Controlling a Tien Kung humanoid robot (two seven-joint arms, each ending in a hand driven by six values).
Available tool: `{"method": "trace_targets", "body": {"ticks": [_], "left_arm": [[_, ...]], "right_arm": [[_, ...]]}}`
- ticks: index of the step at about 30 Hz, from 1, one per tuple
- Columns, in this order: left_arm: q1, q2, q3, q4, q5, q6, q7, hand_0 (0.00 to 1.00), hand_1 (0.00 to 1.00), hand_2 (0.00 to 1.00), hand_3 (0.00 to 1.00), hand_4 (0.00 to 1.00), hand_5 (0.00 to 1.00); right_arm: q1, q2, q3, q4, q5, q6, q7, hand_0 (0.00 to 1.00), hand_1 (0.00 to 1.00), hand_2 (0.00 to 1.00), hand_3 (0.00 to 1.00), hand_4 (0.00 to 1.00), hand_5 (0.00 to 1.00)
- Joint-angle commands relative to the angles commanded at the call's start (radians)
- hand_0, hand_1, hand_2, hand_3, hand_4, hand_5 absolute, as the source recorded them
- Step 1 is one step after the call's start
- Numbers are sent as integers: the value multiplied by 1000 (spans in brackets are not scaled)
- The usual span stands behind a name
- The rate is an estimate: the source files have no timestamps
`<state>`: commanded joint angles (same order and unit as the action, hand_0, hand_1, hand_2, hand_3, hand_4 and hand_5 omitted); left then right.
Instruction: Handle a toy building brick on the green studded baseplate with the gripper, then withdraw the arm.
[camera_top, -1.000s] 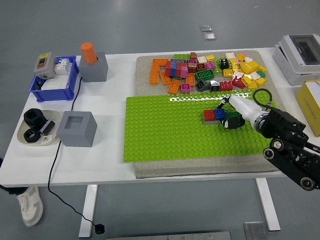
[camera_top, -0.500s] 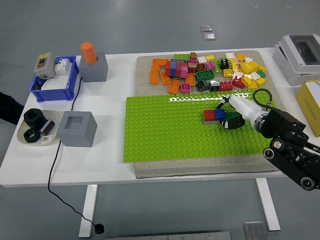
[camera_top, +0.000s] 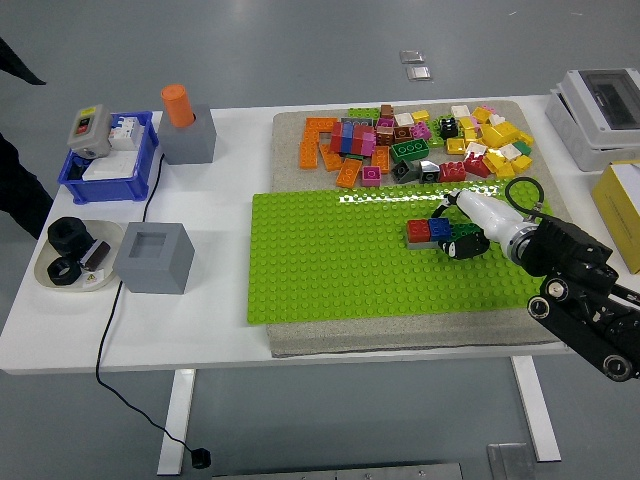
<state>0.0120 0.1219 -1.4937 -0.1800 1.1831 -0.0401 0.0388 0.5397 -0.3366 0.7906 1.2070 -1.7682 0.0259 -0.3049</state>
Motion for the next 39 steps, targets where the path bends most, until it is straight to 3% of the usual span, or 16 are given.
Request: {"method": "trace_targets", "body": {"ticks": [2,3,8,9,20,21,26,27,28,39], "left_arm": [[-1,0,0,0,0,0,0,597,616,541,596,763,197],[-1,0,0,0,0,0,0,597,616,541,595,762,197],[-2,0,1,0,-2,0,0,597,616,541,595,762,197],[-2,0,1,0,-2,1,0,597,616,540,595,761,197],[-1,-1,-3,0,3,1,0,597,616,541,596,760,194],[0,-1,-3,0,2,1,0,597,616,540,595,760,195],[1,-2,-3,0,1,2,0,597,616,540,595,760,195],[2,-2,-3,0,0,2,0,597,616,541,596,759,195],[2,-2,-3,0,-1,2,0,597,616,541,596,759,195],[3,-6,-4,0,-2,3,1,597,616,540,596,759,198]], "right_arm": [[1,0,1,1,4,2,0,959,942,953,670,707,77],[1,-1,1,0,5,3,0,962,945,960,754,911,226],[2,-3,8,5,8,8,1,962,945,960,754,911,226],[1,-4,10,10,9,8,2,967,950,967,806,990,305],[-1,-24,27,98,32,4,14,967,949,965,811,998,347],[-4,-29,28,108,30,2,14,968,949,963,765,998,421],[-40,-73,43,167,-15,-3,1,968,949,963,765,998,421],[-47,-80,45,176,-20,-3,-1,974,950,960,687,996,581],[-56,-88,47,185,-27,-3,-4,974,950,960,687,996,581],[-84,-98,34,187,-30,-4,-4,978,951,962,650,968,614]]}}
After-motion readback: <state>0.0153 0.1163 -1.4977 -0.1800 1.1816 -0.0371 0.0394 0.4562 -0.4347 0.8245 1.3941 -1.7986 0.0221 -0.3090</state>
